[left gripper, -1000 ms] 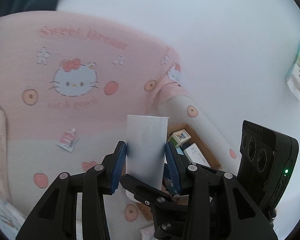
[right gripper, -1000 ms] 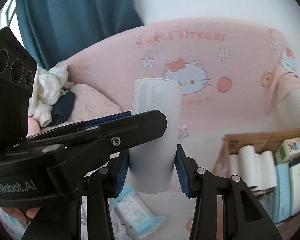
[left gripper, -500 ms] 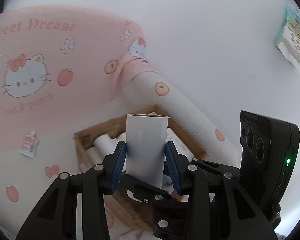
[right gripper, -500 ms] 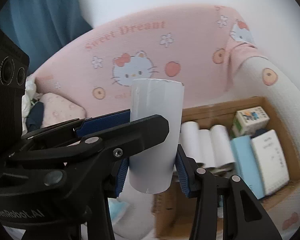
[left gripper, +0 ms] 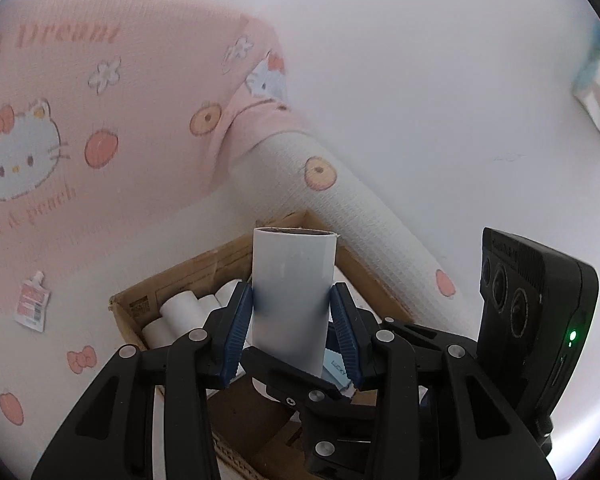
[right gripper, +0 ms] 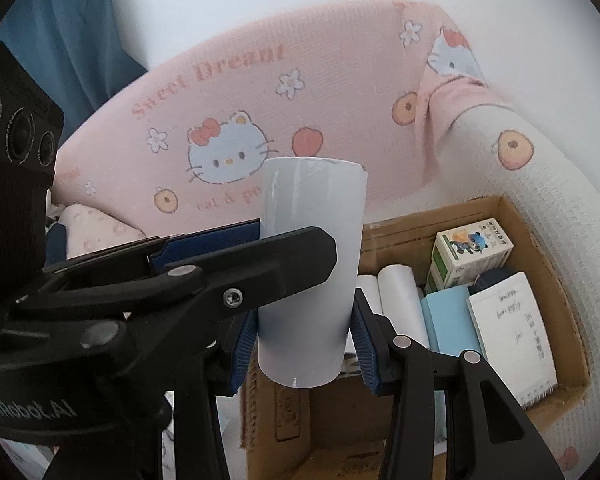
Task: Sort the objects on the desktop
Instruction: 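Carry the held roll with the right gripper over the cardboard box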
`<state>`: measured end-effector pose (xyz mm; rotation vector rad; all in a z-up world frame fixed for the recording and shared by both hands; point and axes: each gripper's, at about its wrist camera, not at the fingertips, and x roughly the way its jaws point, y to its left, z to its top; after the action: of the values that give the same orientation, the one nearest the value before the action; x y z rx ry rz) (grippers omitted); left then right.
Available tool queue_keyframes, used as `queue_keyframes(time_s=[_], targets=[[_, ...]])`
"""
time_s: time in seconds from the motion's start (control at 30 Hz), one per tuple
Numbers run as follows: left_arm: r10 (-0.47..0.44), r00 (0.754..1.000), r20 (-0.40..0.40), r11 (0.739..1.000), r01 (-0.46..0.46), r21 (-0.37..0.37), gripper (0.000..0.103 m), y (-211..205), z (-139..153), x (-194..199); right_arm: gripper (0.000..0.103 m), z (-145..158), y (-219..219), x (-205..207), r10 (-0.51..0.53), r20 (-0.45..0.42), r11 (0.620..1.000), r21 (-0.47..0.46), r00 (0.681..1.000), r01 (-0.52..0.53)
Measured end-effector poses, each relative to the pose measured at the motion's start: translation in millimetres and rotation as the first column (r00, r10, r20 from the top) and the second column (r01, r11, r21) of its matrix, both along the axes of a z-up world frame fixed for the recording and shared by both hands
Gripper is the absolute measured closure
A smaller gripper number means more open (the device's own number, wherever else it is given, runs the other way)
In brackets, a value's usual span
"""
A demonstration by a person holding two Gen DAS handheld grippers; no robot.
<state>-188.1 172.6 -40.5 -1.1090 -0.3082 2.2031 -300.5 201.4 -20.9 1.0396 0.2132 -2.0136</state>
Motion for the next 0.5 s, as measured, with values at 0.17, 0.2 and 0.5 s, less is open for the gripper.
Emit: queue_keyframes(time_s=[0.17, 0.2, 0.5], targets=[[-0.014, 0.994, 0.111, 1.0, 0.017, -0.026, 0.059, 7, -27, -24, 0.061, -22, -6, -20, 0.01, 0.065, 0.999, 0.049, 0.998, -0.013], [-0.017, 0.992, 0.128, 0.999, 0.021, -0.027, 0.059, 9, -30, -26, 0.061, -27, -7, -24, 0.012, 0.084, 0.999, 0.052, 0.996, -0.016], [-0.034, 0.966, 0.254, 0.999, 0.027, 0.029, 0.06, 16, -55, -53, 0.062, -51, -3, -52, 0.012, 0.155, 0.996, 0.091, 0.988, -0.026]])
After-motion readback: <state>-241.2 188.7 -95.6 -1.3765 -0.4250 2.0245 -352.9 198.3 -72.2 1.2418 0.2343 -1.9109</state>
